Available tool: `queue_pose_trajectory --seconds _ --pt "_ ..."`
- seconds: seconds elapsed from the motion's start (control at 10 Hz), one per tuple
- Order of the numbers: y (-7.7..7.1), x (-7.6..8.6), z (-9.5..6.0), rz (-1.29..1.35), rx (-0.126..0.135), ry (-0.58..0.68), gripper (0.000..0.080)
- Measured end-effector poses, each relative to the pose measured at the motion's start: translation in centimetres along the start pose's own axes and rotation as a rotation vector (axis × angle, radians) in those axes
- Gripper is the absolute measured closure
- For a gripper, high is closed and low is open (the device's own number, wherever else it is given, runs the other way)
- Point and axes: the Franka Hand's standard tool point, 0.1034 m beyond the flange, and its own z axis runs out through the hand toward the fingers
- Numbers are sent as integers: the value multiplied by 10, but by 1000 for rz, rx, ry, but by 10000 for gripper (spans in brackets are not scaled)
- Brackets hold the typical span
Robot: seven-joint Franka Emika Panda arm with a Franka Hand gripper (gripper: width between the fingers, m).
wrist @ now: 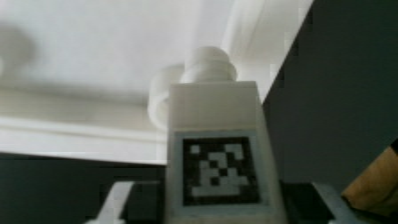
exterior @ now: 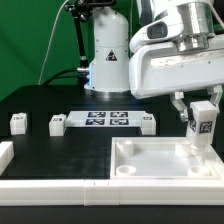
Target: Assemble one leg
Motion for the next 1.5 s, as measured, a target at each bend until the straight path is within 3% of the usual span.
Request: queue_pose_trajectory --seconds 0.5,0.8,1.3,1.4,1.5 --pt "15 14 17 -8 -10 30 508" --pt "11 9 26 -12 -11 41 508" --pt "11 11 28 -15 -29 102 508" --pt "11 11 28 -15 -29 102 428" --pt "11 11 28 -15 -29 102 291"
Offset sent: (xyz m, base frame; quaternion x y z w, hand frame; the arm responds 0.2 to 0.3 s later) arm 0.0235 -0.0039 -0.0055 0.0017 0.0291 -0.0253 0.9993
